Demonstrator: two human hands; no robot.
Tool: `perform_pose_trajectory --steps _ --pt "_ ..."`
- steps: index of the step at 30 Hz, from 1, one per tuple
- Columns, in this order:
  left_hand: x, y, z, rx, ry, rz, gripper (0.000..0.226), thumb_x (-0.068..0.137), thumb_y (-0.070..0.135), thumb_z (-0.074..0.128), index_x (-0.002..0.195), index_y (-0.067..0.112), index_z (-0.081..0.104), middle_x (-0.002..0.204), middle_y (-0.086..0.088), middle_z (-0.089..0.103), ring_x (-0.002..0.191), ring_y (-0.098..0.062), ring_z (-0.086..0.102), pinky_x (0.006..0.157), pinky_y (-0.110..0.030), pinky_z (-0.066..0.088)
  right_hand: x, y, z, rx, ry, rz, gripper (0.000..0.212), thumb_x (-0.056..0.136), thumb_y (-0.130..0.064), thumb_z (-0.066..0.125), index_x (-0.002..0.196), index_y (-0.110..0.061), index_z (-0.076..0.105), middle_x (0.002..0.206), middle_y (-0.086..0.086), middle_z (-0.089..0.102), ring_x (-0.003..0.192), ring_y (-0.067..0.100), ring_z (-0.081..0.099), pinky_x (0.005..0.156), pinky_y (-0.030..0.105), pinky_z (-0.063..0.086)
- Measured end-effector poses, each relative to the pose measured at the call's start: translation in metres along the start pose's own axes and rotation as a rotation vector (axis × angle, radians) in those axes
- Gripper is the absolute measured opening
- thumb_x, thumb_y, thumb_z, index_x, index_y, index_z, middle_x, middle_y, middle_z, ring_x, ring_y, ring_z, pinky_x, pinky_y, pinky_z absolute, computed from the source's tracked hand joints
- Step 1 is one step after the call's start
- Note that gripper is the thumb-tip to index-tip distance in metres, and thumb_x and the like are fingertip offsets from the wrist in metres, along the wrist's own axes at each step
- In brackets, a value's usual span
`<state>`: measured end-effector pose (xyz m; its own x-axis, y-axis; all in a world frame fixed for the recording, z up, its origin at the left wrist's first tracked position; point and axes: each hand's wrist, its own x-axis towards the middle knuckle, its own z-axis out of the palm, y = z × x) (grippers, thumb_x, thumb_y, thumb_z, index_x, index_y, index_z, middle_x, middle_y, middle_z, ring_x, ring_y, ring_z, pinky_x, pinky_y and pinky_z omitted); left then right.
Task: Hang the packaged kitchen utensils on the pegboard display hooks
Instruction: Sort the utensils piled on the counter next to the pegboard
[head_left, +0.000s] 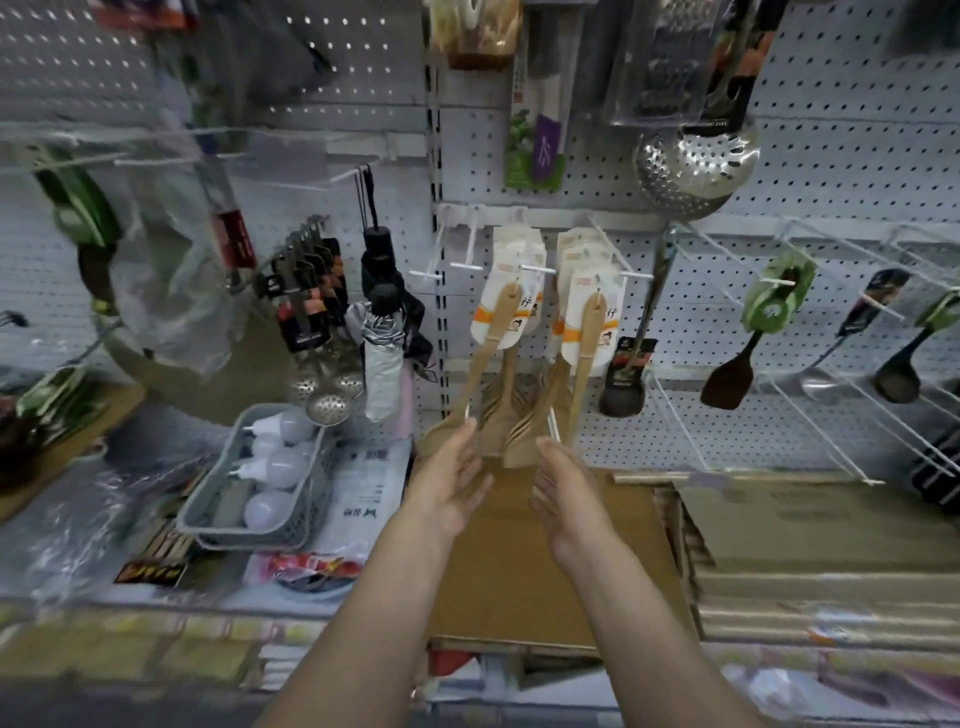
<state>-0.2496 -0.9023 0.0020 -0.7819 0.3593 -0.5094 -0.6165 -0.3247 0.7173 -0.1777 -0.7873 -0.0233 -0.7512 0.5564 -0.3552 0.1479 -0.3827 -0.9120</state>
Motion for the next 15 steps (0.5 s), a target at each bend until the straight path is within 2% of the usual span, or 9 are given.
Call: perform_pose_trajectory --steps 5,8,11,15 --pt "-0.015 0.032 -0.059 -0.036 -0.015 0.005 0.021 0.088 0.029 0.074 0.104 0.02 0.064 0.132 -0.008 0.06 0.125 -0.022 0.054 0.083 -0.036 0.051 -0.031 0.01 0.06 -0.019 -0.055 0.037 0.011 0.094 -0.038 0.067 0.105 -0.035 0.066 0.13 -0.005 0.063 0.124 0.02 0.053 0.101 0.042 0.043" --pt "-0.021 0.058 -0.103 -0.041 -0.023 0.004 0.031 0.09 0.03 0.073 0.116 0.017 0.064 0.137 -0.008 0.057 0.122 -0.02 0.054 0.08 -0.034 0.053 -0.045 0.021 0.108 -0.043 -0.096 0.043 0.012 0.095 -0.039 0.066 0.106 -0.035 0.067 0.13 -0.005 0.063 0.123 0.018 0.053 0.092 0.04 0.042" --pt "-0.027 0.092 -0.161 -0.045 -0.014 0.011 0.029 0.09 0.032 0.073 0.114 0.02 0.065 0.136 -0.006 0.057 0.127 -0.019 0.053 0.077 -0.033 0.053 -0.063 0.035 0.17 -0.066 -0.13 0.048 0.007 0.097 -0.037 0.063 0.103 -0.034 0.065 0.121 -0.007 0.064 0.113 0.013 0.056 0.086 0.037 0.045" --pt "-0.04 0.146 -0.265 -0.032 0.047 0.042 0.028 0.09 0.033 0.072 0.115 0.022 0.065 0.119 -0.001 0.059 0.116 -0.018 0.056 0.08 -0.034 0.052 -0.092 0.068 0.273 -0.089 -0.189 0.088 0.009 0.097 -0.039 0.064 0.105 -0.034 0.062 0.123 -0.006 0.059 0.118 0.016 0.053 0.102 0.042 0.045"
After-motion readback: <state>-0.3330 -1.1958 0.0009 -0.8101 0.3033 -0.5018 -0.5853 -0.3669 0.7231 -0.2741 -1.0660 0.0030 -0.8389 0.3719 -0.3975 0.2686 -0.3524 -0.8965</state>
